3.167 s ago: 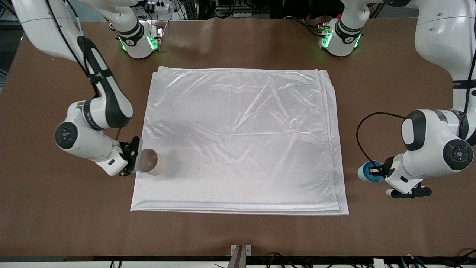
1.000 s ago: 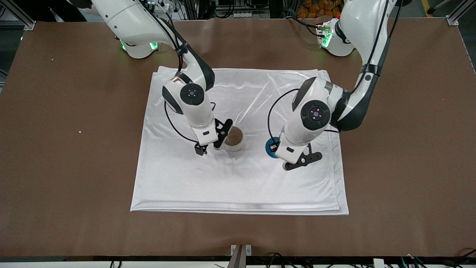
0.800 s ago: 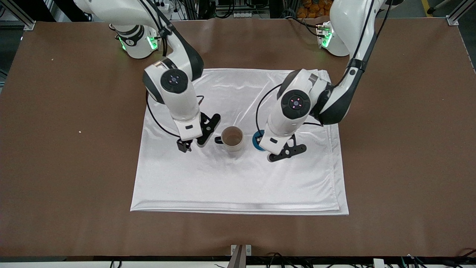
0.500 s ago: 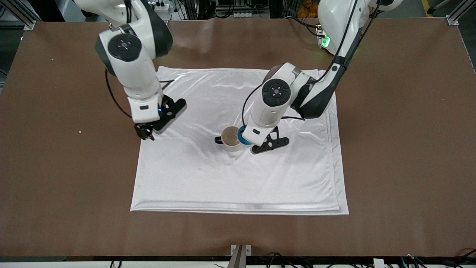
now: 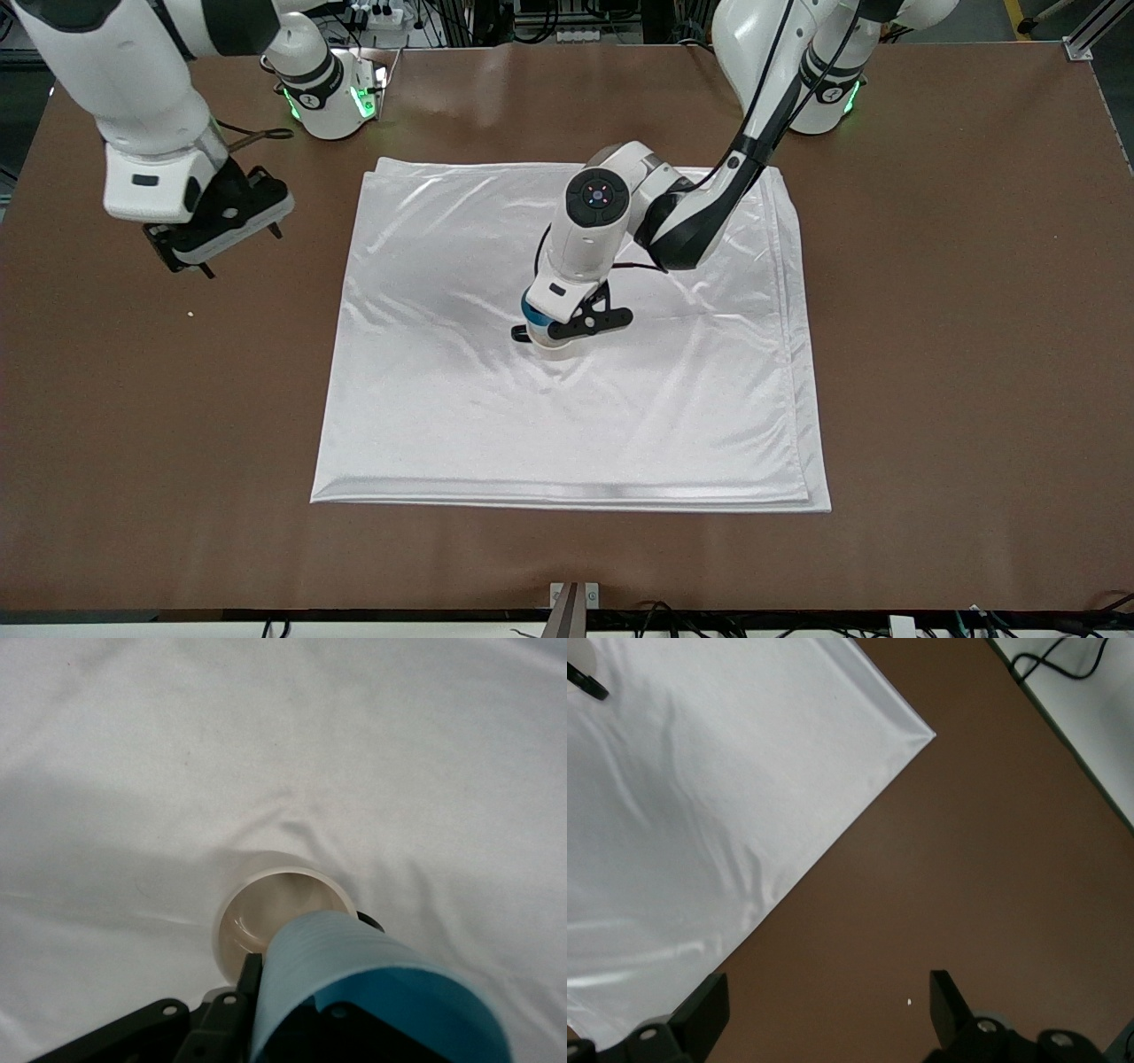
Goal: Place blue cup into white mug on cloth
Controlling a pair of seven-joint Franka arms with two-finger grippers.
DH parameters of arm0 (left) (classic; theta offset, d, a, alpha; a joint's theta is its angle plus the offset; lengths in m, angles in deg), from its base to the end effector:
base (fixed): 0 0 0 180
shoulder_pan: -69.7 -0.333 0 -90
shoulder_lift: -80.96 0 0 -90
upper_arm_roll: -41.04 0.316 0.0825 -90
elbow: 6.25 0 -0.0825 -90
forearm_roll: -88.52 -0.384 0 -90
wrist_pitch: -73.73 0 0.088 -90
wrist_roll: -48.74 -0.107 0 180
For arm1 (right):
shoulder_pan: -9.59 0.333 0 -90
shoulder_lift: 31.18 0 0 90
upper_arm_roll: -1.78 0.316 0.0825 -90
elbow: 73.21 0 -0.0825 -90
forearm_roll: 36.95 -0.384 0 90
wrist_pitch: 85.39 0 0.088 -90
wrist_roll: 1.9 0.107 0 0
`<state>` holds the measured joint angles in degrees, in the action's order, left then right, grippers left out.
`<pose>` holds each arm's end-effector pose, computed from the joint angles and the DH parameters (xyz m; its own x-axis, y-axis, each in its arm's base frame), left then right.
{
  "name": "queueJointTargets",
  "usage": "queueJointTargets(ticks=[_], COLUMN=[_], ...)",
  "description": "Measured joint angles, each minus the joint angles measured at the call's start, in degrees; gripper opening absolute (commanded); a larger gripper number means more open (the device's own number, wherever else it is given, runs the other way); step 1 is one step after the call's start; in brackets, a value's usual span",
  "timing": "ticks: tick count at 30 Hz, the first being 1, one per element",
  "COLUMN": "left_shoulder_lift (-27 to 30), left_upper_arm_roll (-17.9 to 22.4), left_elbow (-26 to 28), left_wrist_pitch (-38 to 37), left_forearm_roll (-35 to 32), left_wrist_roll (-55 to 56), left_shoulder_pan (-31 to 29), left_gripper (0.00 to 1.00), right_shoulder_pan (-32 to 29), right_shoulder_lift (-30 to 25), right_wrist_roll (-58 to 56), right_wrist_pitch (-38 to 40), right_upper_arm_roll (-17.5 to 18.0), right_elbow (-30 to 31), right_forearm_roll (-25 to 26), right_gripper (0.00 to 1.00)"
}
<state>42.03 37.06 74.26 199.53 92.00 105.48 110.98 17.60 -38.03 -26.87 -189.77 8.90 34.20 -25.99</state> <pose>0.5248 -0.5176 0.3145 0.9688 0.2469 -0.0206 0.2472 -0.9582 0.1443 0.5171 0.1268 0.5676 0.7396 0.6724 -0.0301 0.6626 -0.7195 0.2081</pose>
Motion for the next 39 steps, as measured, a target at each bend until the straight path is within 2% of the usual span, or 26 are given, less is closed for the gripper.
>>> queueJointTargets(ticks=[11,20,25,28,29,32,33,34,39], left_shoulder_lift=[-1.7,-2.9,-3.4,-3.7,-3.7,-3.9,-4.0,-4.0,-4.1], left_upper_arm_roll=[0.4,0.4,0.4,0.4,0.4,0.4,0.4,0.4,0.4], left_elbow=[0.0,0.0,0.0,0.0,0.0,0.0,0.0,0.0,0.0], left_wrist_pitch=[0.4,1.8,2.2,2.4,2.5,2.8,2.9,2.9,3.0], left_forearm_roll=[0.0,0.0,0.0,0.0,0.0,0.0,0.0,0.0,0.0], left_wrist_roll=[0.0,0.0,0.0,0.0,0.0,0.0,-0.1,-0.3,-1.4], left_shoulder_pan=[0.0,0.0,0.0,0.0,0.0,0.0,0.0,0.0,0.0], left_gripper=[0.00,0.00,0.05,0.16,0.25,0.87,0.96,1.00,1.00], right_shoulder_pan=[-3.9,-8.0,-10.3,-10.6,-10.6,-10.6,-10.6,-10.7,-10.9], right_shoulder_lift=[-1.2,-1.0,-0.1,0.7,0.9,1.7,2.0,2.2,3.4], right_wrist_roll=[0.0,0.5,5.2,9.7,11.1,14.7,15.5,16.0,20.2], right_wrist_pitch=[3.8,5.1,4.7,4.2,4.1,4.0,4.1,4.1,3.9], right_upper_arm_roll=[-6.3,-7.1,-7.1,-7.1,-7.1,-7.1,-7.1,-7.1,-7.1], right_elbow=[0.5,0.5,0.4,-0.1,-0.4,-1.5,-1.9,-2.3,-3.6], right_forearm_roll=[-2.3,-3.3,-4.1,-4.2,-4.2,-5.2,-5.8,-6.3,-7.6], right_gripper=[1.00,1.00,1.00,1.00,1.00,1.00,1.00,1.00,1.00])
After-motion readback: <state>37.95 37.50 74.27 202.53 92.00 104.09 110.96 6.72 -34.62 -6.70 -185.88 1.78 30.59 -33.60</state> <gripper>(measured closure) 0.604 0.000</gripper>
